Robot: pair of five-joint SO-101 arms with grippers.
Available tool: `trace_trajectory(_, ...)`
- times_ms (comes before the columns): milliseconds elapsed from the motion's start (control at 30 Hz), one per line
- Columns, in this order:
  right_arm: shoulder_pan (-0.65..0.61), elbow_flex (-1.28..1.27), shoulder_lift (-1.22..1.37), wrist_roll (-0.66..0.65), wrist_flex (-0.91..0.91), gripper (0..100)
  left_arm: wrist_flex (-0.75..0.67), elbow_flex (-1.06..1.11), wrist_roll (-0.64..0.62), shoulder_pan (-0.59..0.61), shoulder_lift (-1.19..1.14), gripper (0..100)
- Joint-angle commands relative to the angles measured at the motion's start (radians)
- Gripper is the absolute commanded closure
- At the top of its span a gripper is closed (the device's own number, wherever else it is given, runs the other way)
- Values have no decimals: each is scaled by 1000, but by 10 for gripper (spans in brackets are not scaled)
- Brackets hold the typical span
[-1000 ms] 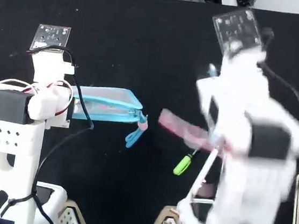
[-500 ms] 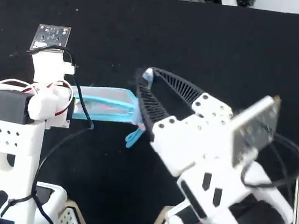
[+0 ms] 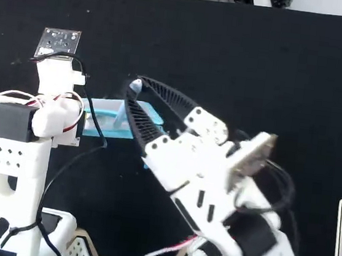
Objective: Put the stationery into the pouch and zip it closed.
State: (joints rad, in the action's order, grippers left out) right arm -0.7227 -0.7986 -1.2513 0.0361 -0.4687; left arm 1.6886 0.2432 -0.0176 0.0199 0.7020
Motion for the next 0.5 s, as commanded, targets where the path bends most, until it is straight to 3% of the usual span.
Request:
trace_trajectory(0,20,-102,-8,2,140,987,0,-8,3,-5,9,970)
trace_trajectory(267,86,-266,-12,2,230,987,-2,-8,3,-5,9,970)
trace_trajectory(467,17,-266,-10,-17,91,960,-2,-8,3,-5,9,970)
